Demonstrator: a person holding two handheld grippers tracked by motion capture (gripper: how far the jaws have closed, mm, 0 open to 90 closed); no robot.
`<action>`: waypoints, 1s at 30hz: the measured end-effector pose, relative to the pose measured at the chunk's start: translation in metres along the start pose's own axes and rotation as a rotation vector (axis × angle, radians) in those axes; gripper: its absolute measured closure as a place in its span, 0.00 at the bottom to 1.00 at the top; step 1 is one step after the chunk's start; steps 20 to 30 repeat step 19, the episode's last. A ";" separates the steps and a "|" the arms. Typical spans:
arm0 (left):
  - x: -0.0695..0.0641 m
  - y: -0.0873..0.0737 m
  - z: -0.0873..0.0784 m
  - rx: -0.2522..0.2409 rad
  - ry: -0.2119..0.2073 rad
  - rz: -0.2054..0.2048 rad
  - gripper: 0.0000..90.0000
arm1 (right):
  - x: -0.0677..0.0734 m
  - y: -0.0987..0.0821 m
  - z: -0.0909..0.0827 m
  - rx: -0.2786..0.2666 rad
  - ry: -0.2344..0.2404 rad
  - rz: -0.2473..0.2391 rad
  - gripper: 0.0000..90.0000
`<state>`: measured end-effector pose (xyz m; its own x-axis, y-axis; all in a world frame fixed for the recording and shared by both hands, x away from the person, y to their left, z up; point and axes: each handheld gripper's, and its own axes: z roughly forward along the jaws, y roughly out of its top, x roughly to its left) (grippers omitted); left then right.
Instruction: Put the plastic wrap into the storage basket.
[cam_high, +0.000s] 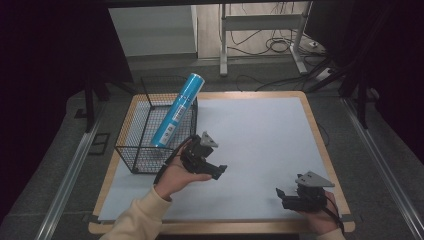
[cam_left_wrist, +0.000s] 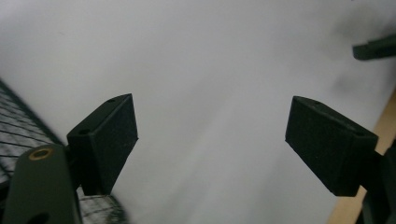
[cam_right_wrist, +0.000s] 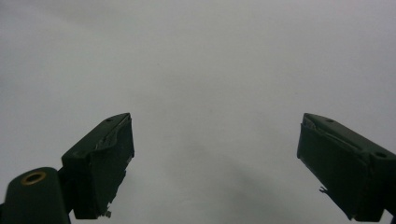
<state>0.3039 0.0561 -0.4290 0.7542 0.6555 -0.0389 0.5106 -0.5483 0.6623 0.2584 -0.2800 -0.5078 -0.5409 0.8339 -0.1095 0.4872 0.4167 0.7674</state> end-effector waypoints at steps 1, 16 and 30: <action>-0.004 -0.004 0.003 0.005 -0.009 0.007 0.18 | 0.000 0.000 0.000 0.000 0.002 0.000 0.13; -0.016 -0.031 0.027 0.044 -0.020 -0.002 0.18 | -0.002 0.001 -0.002 -0.034 -0.009 0.003 0.13; -0.015 -0.033 0.027 0.036 -0.016 0.000 0.18 | -0.001 0.001 -0.002 -0.039 -0.001 0.001 0.12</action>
